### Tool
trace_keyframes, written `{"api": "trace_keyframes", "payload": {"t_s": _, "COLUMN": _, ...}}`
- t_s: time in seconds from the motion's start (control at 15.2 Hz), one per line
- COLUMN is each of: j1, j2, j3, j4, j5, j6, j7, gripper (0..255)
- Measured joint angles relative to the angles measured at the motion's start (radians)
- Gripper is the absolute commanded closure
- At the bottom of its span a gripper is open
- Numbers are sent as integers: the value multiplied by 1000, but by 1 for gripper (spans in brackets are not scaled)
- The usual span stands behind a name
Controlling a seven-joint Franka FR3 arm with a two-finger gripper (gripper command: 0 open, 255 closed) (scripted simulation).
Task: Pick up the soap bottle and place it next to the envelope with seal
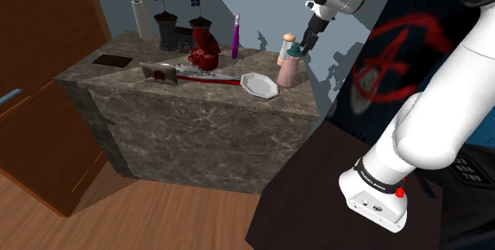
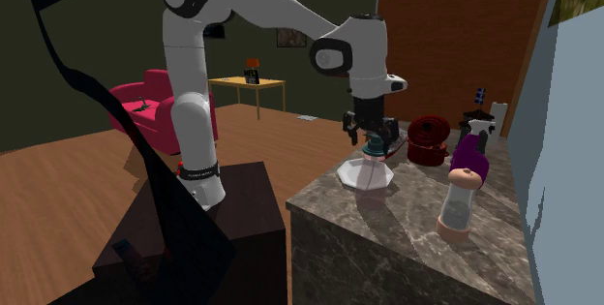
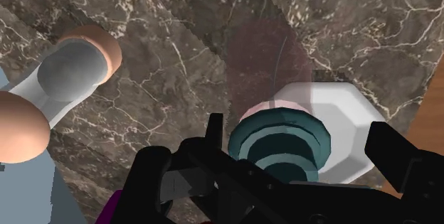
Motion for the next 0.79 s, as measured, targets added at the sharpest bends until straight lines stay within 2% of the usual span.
{"api": "trace_keyframes", "payload": {"t_s": 0.46, "j1": -3, "j2": 74, "j3": 10, "j4": -16, "j5": 77, "j6": 65, "j7": -59, "gripper": 0}}
{"api": "trace_keyframes", "payload": {"t_s": 0.79, "j1": -4, "j2": 81, "j3": 12, "j4": -17, "j5": 85, "j6": 71, "j7": -64, "gripper": 0}}
